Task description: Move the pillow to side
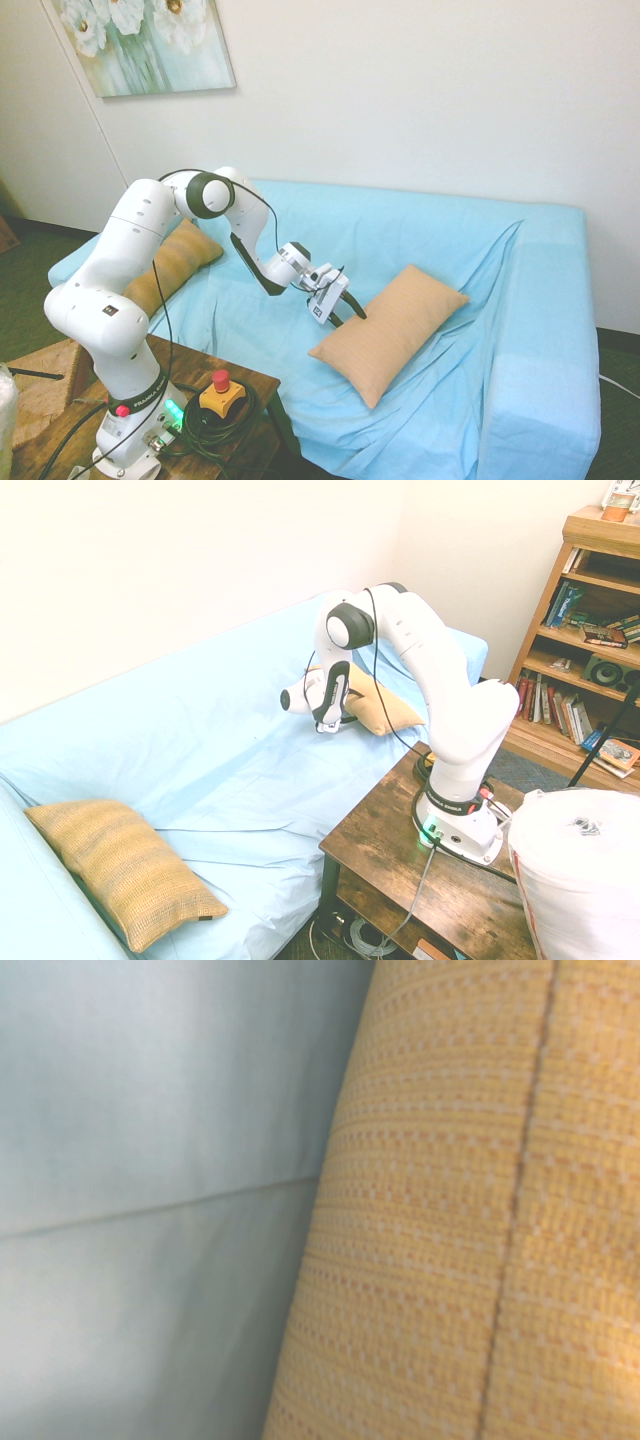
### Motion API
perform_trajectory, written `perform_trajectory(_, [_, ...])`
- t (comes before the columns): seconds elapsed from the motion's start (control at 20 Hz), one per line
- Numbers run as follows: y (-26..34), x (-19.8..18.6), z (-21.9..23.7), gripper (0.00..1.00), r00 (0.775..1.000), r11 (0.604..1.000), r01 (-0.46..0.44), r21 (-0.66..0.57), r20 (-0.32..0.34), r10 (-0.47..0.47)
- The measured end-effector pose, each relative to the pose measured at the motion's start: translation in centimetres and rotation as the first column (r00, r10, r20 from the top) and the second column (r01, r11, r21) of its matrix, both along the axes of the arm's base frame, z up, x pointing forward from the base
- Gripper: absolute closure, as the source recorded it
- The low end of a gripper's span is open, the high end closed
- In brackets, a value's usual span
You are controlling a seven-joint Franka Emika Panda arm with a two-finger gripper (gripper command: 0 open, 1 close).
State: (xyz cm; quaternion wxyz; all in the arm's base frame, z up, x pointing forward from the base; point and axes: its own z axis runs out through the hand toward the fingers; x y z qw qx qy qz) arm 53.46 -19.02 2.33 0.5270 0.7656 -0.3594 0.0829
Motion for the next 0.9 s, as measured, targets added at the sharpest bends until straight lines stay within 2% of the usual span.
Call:
perform_trajectory(0.1, [-1.3,-0.3,-0.4,0.00,1.000,1.000,0.005,-0.009,-0.005,-0.005])
perform_trajectory(0.15, [-1.9,-0.5,-0.6,1.00,1.000,1.000,0.008,-0.011,-0.011,-0.008])
perform_trajectory(0.55, [-2.4,-0.8,-1.0,1.00,1.000,1.000,0.008,0.004,-0.023,-0.008])
perform_trajectory(0.9, [-2.9,-0.9,-0.4,1.00,1.000,1.000,0.010,0.020,0.013,-0.010])
